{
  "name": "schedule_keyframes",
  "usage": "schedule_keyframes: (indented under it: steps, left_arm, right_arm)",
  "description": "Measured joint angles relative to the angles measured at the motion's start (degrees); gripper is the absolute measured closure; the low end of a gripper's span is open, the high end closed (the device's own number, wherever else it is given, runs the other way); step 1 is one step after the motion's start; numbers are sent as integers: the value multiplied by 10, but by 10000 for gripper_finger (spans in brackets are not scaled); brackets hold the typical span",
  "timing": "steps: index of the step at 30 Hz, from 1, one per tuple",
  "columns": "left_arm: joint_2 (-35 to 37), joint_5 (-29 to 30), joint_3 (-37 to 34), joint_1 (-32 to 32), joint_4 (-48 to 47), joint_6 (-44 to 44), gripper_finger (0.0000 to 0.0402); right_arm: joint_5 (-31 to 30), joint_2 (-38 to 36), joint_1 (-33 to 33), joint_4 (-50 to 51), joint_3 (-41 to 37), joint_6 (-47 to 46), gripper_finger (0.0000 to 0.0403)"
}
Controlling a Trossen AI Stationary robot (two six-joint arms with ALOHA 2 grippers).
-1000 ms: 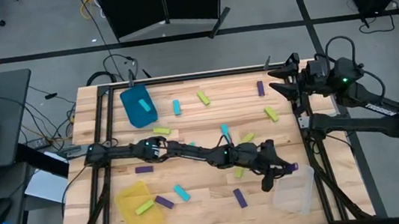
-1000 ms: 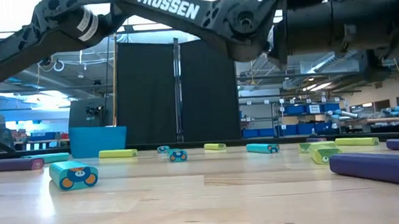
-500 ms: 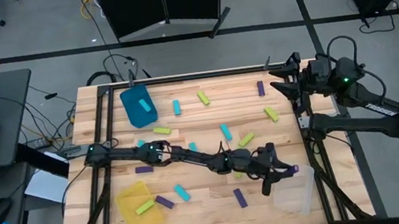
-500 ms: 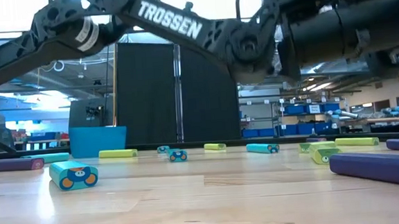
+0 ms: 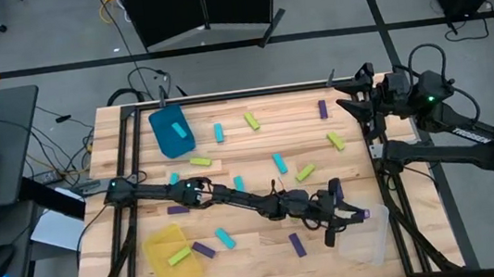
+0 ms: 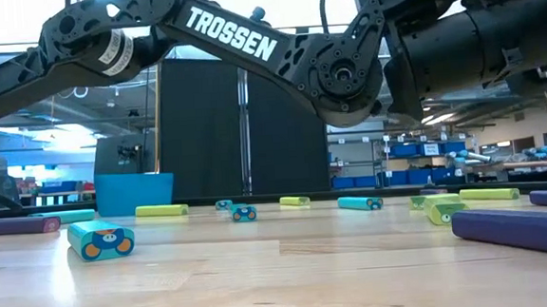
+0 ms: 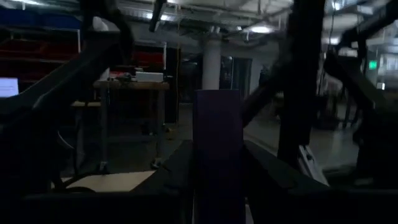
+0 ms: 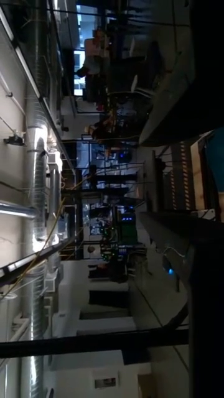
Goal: Sort blocks
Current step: Put the purple block into the transparent bin
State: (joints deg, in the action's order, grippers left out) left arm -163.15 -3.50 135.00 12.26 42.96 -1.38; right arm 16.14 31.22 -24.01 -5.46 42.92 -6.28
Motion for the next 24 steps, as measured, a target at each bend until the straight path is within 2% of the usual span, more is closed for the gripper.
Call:
schedule_keyframes:
  steps: [3,15,24]
  left_arm:
    - [-1,-2,0,0,-26,26,295]
    - [-1,0,0,0,-31,13,295]
    - [-1,-20,0,1,-30,11,231]
  right_arm:
    - [0,0,0,-4,0,0,209]
    - [-2,0,0,-5,0,0,209]
    - [-2,0,0,-5,0,0,209]
